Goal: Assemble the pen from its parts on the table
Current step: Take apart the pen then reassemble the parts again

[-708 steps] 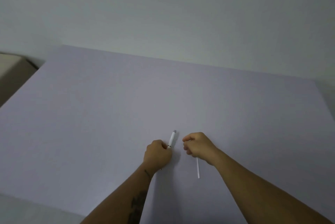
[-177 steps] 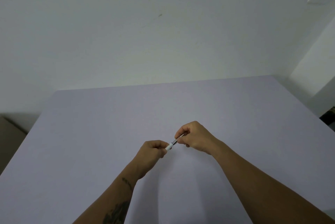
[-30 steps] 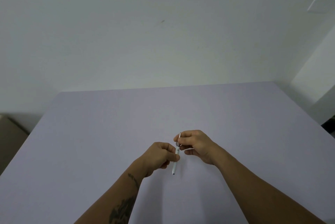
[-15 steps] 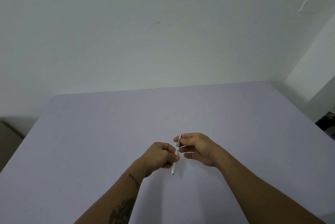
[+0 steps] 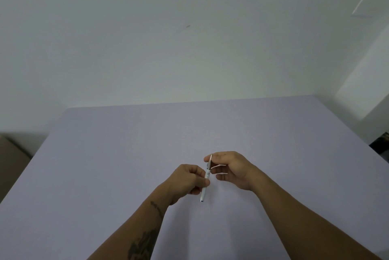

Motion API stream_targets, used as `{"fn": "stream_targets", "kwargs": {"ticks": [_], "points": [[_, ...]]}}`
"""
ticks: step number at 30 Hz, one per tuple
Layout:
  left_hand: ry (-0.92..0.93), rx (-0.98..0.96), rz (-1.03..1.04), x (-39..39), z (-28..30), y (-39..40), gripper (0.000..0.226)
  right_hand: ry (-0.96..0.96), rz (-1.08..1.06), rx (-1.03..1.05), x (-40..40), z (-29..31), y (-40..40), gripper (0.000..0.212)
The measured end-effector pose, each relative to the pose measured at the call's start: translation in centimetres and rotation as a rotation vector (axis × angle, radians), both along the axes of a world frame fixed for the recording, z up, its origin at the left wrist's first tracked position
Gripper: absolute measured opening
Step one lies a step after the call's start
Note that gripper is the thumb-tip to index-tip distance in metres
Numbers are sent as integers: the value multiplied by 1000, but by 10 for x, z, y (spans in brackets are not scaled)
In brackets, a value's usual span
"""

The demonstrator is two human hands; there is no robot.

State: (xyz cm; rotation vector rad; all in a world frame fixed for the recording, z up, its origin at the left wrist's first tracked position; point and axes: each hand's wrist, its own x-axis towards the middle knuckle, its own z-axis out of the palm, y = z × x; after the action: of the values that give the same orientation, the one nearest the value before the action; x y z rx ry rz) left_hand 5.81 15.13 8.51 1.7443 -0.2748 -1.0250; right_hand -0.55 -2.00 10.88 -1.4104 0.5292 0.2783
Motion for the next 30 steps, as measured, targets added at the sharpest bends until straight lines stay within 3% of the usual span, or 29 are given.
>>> {"fn": "stream_targets", "kwargs": {"ticks": [7, 14, 19, 30], "points": [[-25, 14, -31, -2, 3, 1, 14, 12, 14, -79, 2, -2, 4, 13], [-11, -17, -28, -2, 0, 2, 13, 9, -1, -106, 0, -4, 6, 20], [16, -37, -3, -2, -1, 3, 12, -11, -4, -17, -4, -2, 4, 19], [-7, -22, 13, -2, -3, 6, 15, -5, -1, -133, 1, -6, 11, 21]]}}
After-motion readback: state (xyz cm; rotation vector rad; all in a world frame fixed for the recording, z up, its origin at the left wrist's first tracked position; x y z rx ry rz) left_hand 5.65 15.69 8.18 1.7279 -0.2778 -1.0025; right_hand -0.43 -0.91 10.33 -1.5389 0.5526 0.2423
